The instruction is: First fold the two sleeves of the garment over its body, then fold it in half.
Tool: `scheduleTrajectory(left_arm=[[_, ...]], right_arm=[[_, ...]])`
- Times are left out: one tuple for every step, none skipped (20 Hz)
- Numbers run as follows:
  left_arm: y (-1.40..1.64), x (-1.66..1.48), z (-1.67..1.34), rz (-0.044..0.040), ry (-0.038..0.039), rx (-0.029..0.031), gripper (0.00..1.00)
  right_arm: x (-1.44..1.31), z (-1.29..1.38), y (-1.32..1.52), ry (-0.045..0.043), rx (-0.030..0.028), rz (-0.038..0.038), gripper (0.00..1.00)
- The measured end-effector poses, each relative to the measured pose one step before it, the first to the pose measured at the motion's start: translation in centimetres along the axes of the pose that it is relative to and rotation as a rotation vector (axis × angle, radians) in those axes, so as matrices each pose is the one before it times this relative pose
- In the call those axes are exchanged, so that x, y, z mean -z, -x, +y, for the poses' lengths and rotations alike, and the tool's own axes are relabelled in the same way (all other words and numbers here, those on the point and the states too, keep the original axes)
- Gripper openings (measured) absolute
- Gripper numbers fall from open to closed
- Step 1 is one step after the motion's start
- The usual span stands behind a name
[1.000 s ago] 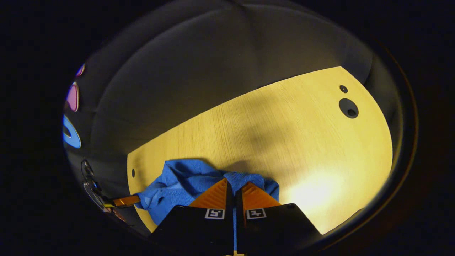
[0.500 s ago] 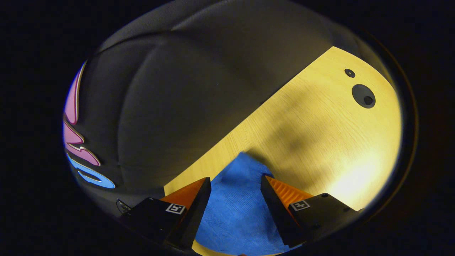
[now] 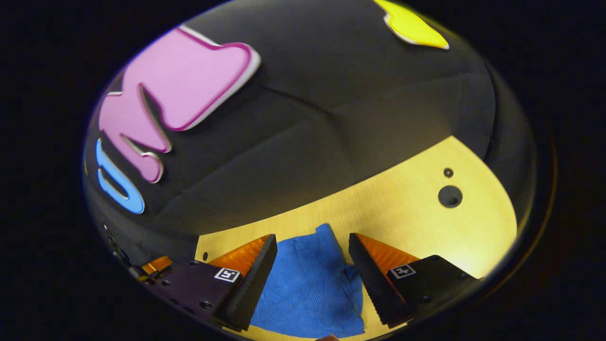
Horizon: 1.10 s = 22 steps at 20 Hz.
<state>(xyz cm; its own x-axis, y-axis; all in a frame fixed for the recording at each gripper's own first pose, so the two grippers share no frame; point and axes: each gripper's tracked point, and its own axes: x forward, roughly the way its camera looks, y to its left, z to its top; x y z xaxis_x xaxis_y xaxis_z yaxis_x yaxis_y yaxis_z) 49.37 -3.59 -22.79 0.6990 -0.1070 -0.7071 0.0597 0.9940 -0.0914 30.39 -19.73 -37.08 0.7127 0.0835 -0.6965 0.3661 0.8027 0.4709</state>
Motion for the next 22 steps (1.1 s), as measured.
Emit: scheduleTrajectory(left_arm=[[1.877, 0.316, -0.044, -0.01762, -0.01567, 0.00469, 0.83], [1.976, 0.27, 0.024, -0.01929, -0.01778, 0.01336, 0.82], [2.235, 0.289, -0.212, -0.02587, -0.01938, 0.01566, 0.83], [2.297, 0.273, -0.135, -0.0255, -0.02524, 0.01699, 0.83], [2.65, 0.49, -0.134, -0.01962, -0.0297, 0.00918, 0.83], [2.619, 0.399, 0.063, -0.03194, -0.03561, 0.00152, 0.83], [2.702, 0.344, 0.04, -0.03083, -0.03346, 0.00098, 0.83], [2.631, 0.284, -0.025, -0.04114, -0.02364, 0.0099, 0.83], [2.925, 0.008, -0.338, -0.04481, -0.0173, 0.01438, 0.83], [2.941, -0.06, -0.398, -0.03801, -0.01049, 0.01017, 0.82], [2.626, -0.027, -0.438, -0.03543, -0.00377, 0.00792, 0.82], [2.136, 0.221, -0.513, -0.0362, -0.00516, 0.01425, 0.82], [2.012, -0.213, -0.231, -0.04905, -0.00294, 0.01199, 0.82], [1.554, -0.904, -0.248, -0.06639, 0.00839, 0.00678, 0.82], [2.135, -0.036, -0.503, -0.01257, 0.00771, 0.00931, 0.8], [1.918, -0.146, -0.421, -0.01821, 0.00196, 0.00513, 0.8], [1.528, 0.037, -0.333, -0.01135, -0.00383, 0.00146, 0.8], [1.175, 0.199, -0.074, -0.02623, -0.00231, -0.00521, 0.8], [1.197, -0.221, -0.348, -0.02352, -0.00467, -0.00048, 0.8], [1.159, -0.351, -0.513, -0.02417, -0.01215, 0.00441, 0.8], [1.509, -0.384, -0.271, -0.01899, -0.01095, -0.00436, 0.8], [1.266, -0.288, -0.409, -0.01326, -0.00707, 0.00312, 0.8]], right_arm=[[-0.382, 0.944, 2.45, 0.04469, -0.00335, -0.03587, 0.98], [-0.246, 0.965, 2.487, 0.03986, -0.0096, -0.03477, 0.98], [-0.063, 1.04, 2.565, 0.04055, -0.00508, -0.02743, 0.98], [-0.02, 1.096, 2.652, 0.04068, -0.00401, -0.02387, 0.98], [0.226, 0.813, 2.642, 0.03656, 0.00404, -0.01907, 0.98], [0.103, 0.857, 2.683, 0.02334, 0.001, -0.02187, 0.98], [0.187, 1.209, 2.734, 0.01752, -0.00591, -0.02385, 0.98], [0.293, 0.93, 2.902, 0.01268, 0.00339, -0.02188, 0.97], [0.101, 0.976, 2.752, 0.00274, -0.00218, -0.02144, 0.98], [0.079, 1.147, 2.721, -0.00237, -0.00714, -0.02732, 0.98], [0.335, 0.89, 2.436, 0.00905, -0.01018, -0.01934, 0.98], [0.324, 0.965, 2.684, 0.01857, -0.00999, -0.01848, 0.97], [0.334, 1.199, 2.512, 0.02828, -0.01709, -0.01261, 0.97], [0.372, 0.765, 2.457, 0.03772, -0.0045, -0.00993, 0.97], [-0.036, 0.486, 2.263, 0.03965, 0.00094, -0.01685, 0.97], [-0.118, 0.766, 2.345, 0.0413, -0.00166, -0.01766, 0.97], [-0.331, 0.54, 1.86, 0.03917, 0.00094, -0.02244, 0.97], [-0.594, 0.441, 1.882, 0.03923, 0.0108, -0.03019, 0.97], [-0.708, 0.202, 1.179, 0.03257, 0.01609, -0.03089, 0.97], [-0.613, 0.159, 1.23, 0.0238, 0.02029, -0.02794, 0.97], [-0.424, 0.441, 1.516, 0.01274, 0.01957, -0.01725, 0.96], [-0.315, 0.262, 1.172, 0.00829, 0.02261, -0.01677, 0.96]])
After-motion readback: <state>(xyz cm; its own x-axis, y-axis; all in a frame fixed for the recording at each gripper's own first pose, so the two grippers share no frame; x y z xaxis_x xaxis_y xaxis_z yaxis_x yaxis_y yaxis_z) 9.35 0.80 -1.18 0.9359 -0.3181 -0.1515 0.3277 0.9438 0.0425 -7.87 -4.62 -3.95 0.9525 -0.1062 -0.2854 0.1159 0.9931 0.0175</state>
